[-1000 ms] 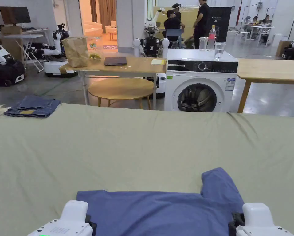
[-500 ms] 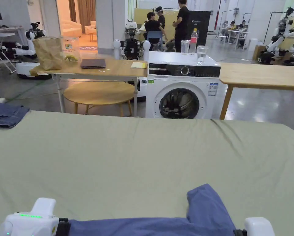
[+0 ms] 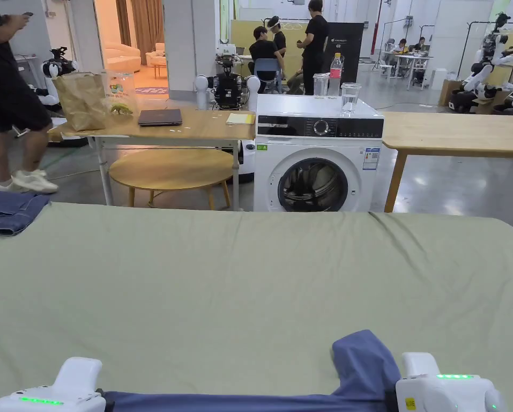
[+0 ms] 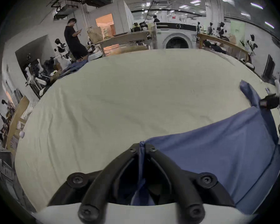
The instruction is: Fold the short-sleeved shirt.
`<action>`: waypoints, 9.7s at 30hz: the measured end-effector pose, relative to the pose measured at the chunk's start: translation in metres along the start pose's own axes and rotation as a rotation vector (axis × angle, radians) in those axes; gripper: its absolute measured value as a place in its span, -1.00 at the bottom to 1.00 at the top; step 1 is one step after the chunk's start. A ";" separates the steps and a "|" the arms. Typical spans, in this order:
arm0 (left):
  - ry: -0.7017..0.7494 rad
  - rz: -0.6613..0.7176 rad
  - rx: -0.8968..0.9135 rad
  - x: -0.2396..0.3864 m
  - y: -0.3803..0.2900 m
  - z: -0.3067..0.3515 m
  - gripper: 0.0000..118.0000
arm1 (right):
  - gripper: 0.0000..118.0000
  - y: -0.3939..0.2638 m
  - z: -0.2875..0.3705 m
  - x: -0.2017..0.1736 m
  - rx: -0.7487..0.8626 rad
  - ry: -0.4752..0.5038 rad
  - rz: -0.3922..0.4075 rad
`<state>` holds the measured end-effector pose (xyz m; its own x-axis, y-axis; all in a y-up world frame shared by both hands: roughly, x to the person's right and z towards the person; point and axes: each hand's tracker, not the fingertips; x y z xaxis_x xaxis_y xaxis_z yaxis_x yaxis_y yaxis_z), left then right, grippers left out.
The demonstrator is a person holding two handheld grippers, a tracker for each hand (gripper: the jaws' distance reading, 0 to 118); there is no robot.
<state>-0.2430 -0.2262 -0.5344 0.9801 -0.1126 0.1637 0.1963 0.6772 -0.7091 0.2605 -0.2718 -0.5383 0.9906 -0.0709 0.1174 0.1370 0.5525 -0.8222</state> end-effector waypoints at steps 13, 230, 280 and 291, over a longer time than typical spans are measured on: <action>-0.034 0.039 0.238 -0.008 -0.016 0.134 -0.98 | -1.00 -0.057 0.189 -0.012 0.414 0.051 0.084; -1.134 0.888 -0.119 0.104 -0.223 0.079 1.00 | -1.00 -0.254 0.172 -0.079 0.159 0.269 0.026; -0.161 0.864 0.023 -0.313 -0.134 0.169 -1.00 | -1.00 -0.202 0.207 -0.178 0.284 0.338 0.253; -0.009 0.227 0.467 -0.014 0.003 0.236 -1.00 | -1.00 -0.050 0.281 -0.124 0.620 0.062 0.177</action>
<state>-0.2635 -0.0510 -0.3773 0.9957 0.0798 0.0480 -0.0584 0.9363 -0.3463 0.1292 -0.0576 -0.3556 0.9989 0.0277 -0.0386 -0.0394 0.9361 -0.3495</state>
